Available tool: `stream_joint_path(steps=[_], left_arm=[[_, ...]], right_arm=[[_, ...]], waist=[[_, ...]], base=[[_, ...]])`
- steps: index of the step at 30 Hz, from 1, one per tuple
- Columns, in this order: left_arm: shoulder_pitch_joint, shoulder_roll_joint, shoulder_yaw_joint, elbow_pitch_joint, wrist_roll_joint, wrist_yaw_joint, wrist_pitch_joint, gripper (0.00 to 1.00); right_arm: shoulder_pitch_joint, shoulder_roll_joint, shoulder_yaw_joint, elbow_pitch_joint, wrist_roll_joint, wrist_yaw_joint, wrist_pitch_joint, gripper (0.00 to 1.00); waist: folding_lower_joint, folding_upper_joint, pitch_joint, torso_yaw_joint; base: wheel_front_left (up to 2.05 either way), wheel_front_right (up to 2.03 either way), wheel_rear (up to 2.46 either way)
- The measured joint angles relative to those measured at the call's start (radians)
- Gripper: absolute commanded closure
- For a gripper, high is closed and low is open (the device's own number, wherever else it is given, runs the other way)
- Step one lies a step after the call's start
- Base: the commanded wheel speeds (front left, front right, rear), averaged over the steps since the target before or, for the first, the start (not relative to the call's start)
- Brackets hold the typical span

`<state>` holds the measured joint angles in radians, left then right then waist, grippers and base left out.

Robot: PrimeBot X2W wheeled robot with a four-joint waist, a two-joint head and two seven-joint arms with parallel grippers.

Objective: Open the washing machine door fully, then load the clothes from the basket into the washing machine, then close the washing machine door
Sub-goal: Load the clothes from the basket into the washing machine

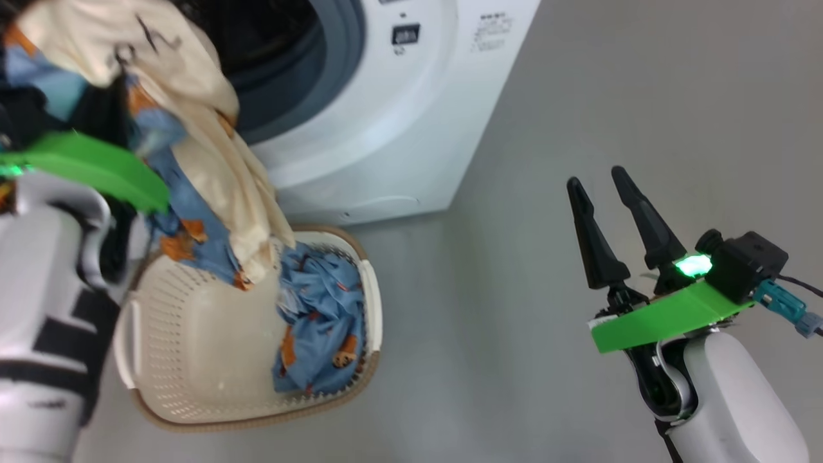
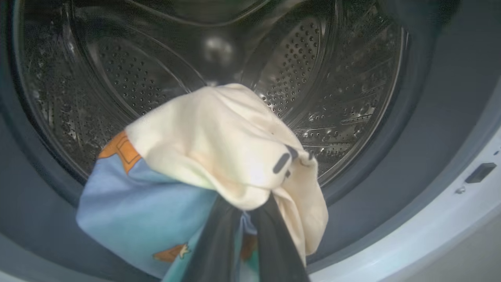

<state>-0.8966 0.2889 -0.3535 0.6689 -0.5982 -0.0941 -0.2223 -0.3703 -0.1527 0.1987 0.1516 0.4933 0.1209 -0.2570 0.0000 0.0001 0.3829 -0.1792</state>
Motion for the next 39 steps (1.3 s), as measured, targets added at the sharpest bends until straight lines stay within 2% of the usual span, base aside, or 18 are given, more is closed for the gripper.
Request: stream_joint_path(steps=[10,16,19,23,25,26,27,28,34,39], left_arm=[[-0.257,0.031,-0.005,0.228,0.033,-0.021,-0.017,1.00],[-0.373,0.051,-0.018,0.293,0.053,-0.027,-0.025,1.00],[-0.432,0.067,-0.020,0.295,0.087,-0.025,-0.026,1.00],[-0.474,0.090,0.039,0.160,0.151,0.011,-0.033,1.00],[-0.472,0.090,0.055,0.151,0.169,0.016,-0.034,1.00],[-0.467,0.088,0.058,0.163,0.171,0.016,-0.034,0.87],[-0.461,0.085,0.061,0.182,0.171,0.016,-0.034,0.24],[-0.456,0.080,0.062,0.205,0.171,0.016,-0.034,0.00],[-0.455,0.061,0.056,0.316,0.175,0.005,-0.034,0.00],[-0.455,0.046,0.057,0.341,0.175,-0.009,-0.034,0.00]], right_arm=[[-0.043,0.040,0.015,-0.018,-0.008,0.000,0.000,0.00],[-0.047,0.058,0.015,-0.029,-0.008,0.000,0.000,0.00],[-0.058,0.062,0.014,-0.036,-0.008,0.000,0.000,0.00],[-0.072,0.074,0.009,-0.047,-0.022,0.000,0.000,0.00],[-0.072,0.080,0.009,-0.046,-0.026,0.000,0.000,0.00],[-0.072,0.083,0.009,-0.046,-0.026,0.000,0.000,0.00],[-0.072,0.085,0.009,-0.045,-0.026,0.000,0.000,0.00],[-0.072,0.085,0.009,-0.044,-0.026,0.000,0.000,0.00],[-0.078,0.088,0.009,-0.038,-0.029,0.000,0.000,0.00],[-0.082,0.088,0.009,-0.035,-0.029,0.000,0.000,0.00]], waist=[[0.0000,0.0000,0.145,-0.088],[0.0000,0.0000,0.208,-0.131],[0.0000,0.0000,0.244,-0.154],[0.0001,0.0000,0.287,-0.178],[0.0001,0.0000,0.301,-0.190],[0.0000,0.0000,0.306,-0.195],[0.0000,0.0000,0.309,-0.199],[0.0000,0.0000,0.311,-0.201],[0.0000,0.0000,0.301,-0.191],[0.0000,0.0000,0.278,-0.176]], base=[[0.00,0.00,0.00],[0.00,0.00,0.00],[0.00,0.00,0.00],[0.00,0.00,0.00],[0.00,0.00,0.00],[0.00,0.00,0.00],[0.00,0.00,0.00],[0.00,0.00,0.00],[0.00,0.00,0.00],[0.00,0.00,0.00]])
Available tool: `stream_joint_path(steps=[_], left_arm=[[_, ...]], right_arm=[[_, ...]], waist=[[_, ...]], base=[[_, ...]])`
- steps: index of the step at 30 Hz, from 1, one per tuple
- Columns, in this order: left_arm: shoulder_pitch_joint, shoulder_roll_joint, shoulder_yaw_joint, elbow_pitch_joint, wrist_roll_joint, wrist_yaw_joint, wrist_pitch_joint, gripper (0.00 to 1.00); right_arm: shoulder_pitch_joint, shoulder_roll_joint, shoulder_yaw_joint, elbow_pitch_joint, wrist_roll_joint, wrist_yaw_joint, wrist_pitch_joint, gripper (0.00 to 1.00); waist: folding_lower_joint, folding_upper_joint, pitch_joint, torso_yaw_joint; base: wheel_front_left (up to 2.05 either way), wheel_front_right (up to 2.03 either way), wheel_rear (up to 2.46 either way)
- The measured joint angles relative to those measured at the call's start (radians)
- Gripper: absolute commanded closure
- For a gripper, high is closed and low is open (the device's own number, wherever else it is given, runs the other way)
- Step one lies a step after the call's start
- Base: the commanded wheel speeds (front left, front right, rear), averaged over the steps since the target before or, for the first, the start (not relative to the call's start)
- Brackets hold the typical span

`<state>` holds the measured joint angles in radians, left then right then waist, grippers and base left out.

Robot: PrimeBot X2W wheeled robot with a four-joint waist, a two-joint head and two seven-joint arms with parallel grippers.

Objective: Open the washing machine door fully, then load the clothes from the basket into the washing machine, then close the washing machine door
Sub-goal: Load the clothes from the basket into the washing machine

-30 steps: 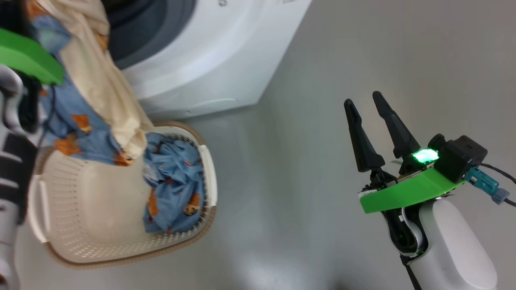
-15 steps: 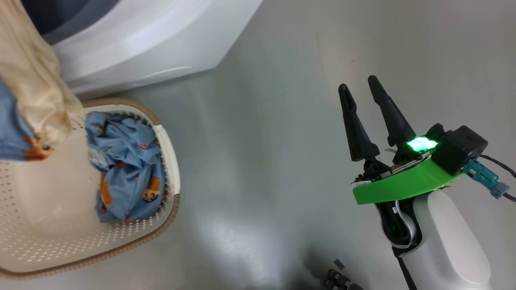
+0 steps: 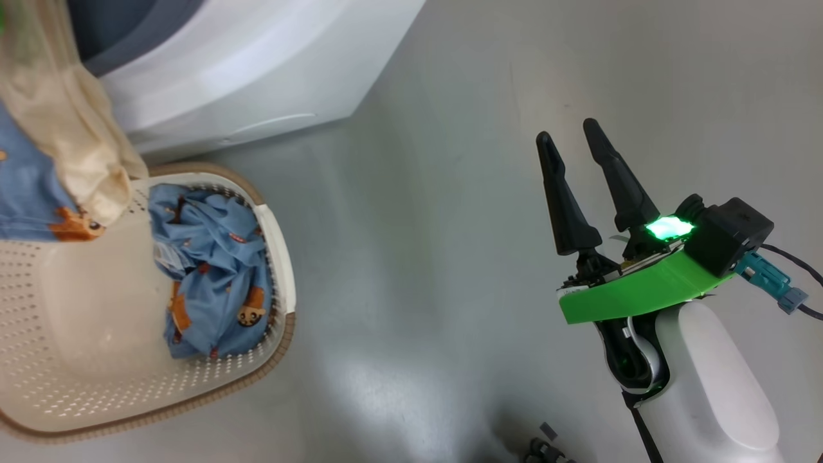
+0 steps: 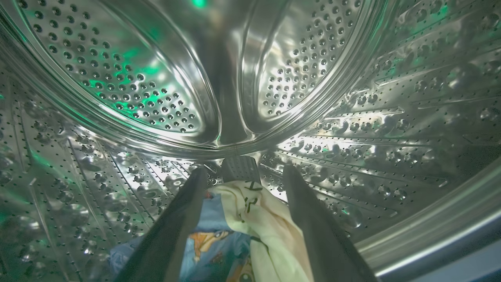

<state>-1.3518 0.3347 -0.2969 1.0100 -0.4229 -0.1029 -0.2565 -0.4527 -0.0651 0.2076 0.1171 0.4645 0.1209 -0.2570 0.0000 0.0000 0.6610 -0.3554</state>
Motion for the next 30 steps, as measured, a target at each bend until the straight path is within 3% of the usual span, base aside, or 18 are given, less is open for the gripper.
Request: stream_joint_path(steps=[10,25,30], left_arm=[[0.114,-0.014,0.019,-0.043,-0.002,-0.016,0.000,0.00],[0.478,-0.013,0.088,-0.380,0.005,-0.016,0.000,0.00],[0.603,-0.019,0.113,-0.500,-0.030,0.003,0.000,0.00]], right_arm=[[0.000,-0.002,-0.015,0.008,0.000,0.000,0.000,0.00],[0.029,-0.005,-0.031,0.015,0.000,0.000,0.000,0.00],[0.030,-0.015,-0.033,0.002,0.000,0.000,0.000,0.00]], waist=[[0.0000,0.0000,-0.060,0.038],[0.0000,0.0000,-0.167,0.104],[0.0000,0.0000,-0.182,0.132]], base=[[0.00,0.00,0.00],[0.00,0.00,0.00],[0.00,0.00,0.00]])
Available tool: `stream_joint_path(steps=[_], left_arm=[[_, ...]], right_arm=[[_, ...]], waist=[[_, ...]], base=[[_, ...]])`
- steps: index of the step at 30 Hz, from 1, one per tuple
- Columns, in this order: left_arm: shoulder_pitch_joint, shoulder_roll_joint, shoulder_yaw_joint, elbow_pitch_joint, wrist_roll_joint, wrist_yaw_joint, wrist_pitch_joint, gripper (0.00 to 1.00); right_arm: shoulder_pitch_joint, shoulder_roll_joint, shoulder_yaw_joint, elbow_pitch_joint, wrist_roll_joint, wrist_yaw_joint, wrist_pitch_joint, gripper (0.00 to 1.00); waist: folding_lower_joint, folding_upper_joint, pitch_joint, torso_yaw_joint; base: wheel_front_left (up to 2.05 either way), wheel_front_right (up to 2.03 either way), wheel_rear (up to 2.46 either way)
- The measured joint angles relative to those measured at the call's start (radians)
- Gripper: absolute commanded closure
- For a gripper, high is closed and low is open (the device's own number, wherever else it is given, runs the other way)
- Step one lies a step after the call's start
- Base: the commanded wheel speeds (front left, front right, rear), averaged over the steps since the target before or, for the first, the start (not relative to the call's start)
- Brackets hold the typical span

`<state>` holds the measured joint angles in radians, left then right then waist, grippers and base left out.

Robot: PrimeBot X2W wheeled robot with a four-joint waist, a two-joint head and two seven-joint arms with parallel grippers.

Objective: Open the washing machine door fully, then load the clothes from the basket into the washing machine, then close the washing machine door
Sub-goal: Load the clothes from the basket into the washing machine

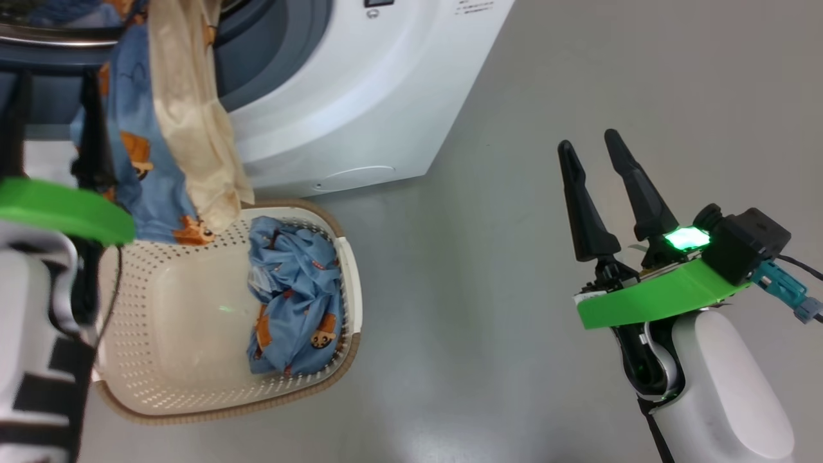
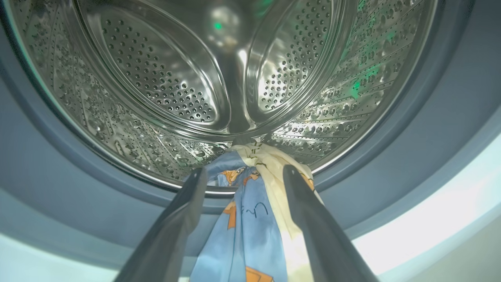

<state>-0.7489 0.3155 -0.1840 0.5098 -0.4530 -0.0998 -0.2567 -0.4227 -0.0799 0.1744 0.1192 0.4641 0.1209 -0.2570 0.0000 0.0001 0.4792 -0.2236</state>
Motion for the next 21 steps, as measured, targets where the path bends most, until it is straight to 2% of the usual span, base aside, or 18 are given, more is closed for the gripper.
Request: stream_joint_path(steps=[13,21], left_arm=[[0.345,-0.002,0.037,-0.327,0.001,0.090,0.000,0.00],[0.490,-0.026,0.064,-0.453,0.025,0.114,0.000,0.00]], right_arm=[[0.018,-0.026,-0.013,-0.016,-0.022,0.000,0.000,0.00],[0.020,-0.049,-0.021,-0.007,-0.023,0.000,0.000,0.00]], waist=[[0.0000,0.0000,-0.019,0.042],[0.0000,0.0000,-0.026,0.059]], base=[[0.00,0.00,0.00],[0.00,0.00,0.00]])
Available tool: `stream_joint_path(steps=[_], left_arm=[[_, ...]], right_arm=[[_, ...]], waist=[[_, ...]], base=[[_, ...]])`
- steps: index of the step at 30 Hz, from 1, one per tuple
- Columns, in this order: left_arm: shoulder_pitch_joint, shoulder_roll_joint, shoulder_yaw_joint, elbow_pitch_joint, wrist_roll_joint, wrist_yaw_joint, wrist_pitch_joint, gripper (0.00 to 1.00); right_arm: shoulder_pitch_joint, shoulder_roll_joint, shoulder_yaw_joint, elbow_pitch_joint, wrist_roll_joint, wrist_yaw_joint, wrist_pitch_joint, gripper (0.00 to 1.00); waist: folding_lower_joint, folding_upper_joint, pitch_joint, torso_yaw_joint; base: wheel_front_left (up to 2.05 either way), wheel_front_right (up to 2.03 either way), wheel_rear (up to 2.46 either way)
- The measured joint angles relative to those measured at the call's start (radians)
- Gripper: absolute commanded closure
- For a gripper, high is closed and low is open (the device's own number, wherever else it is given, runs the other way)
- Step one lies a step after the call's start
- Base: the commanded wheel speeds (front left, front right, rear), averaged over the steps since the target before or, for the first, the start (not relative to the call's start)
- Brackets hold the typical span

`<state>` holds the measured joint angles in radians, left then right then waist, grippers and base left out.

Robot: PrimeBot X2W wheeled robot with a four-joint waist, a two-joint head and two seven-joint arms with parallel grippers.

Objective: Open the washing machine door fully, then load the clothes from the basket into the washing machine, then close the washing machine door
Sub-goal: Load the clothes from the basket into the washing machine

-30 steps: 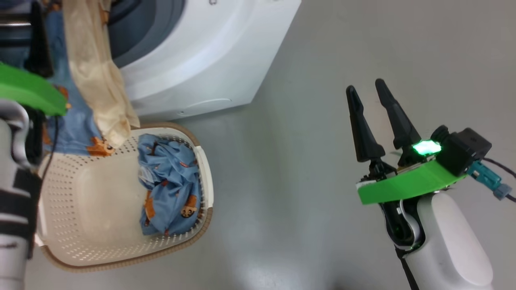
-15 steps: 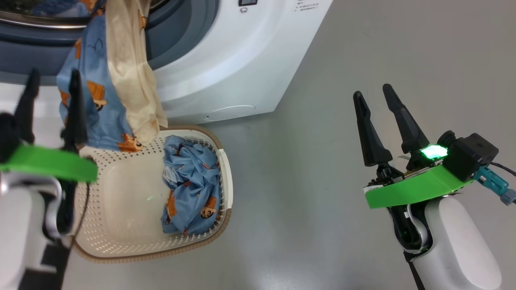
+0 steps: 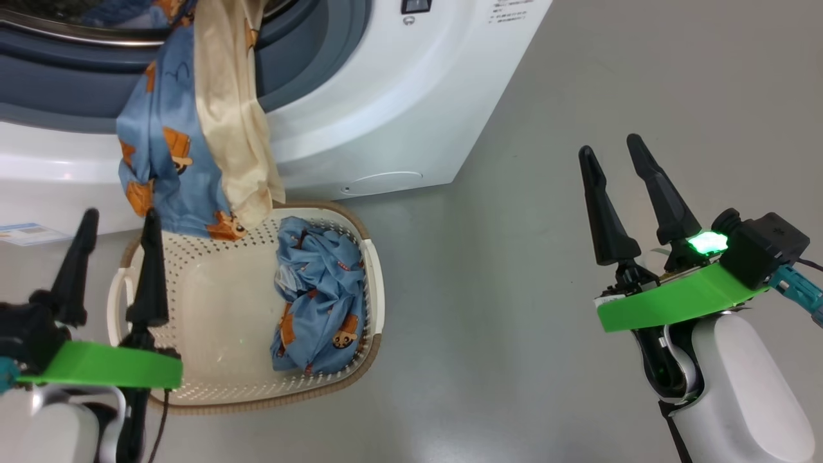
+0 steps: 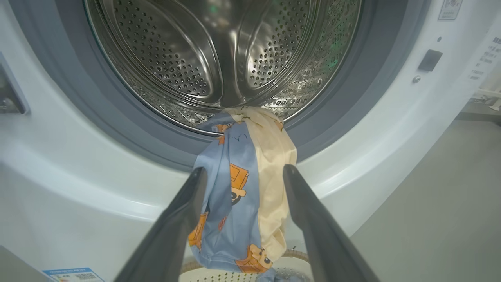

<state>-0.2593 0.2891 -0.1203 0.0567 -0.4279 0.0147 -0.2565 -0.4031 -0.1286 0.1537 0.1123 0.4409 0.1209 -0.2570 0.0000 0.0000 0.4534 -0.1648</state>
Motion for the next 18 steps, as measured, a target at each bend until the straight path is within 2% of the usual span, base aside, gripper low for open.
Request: stream_joint_path(steps=[18], left_arm=[[0.016,-0.019,0.010,-0.015,0.019,-0.002,0.000,0.00]], right_arm=[[0.019,-0.008,0.011,0.025,0.000,0.000,0.000,0.00]], waist=[[0.0000,0.0000,-0.013,-0.001]], base=[[0.00,0.00,0.00]])
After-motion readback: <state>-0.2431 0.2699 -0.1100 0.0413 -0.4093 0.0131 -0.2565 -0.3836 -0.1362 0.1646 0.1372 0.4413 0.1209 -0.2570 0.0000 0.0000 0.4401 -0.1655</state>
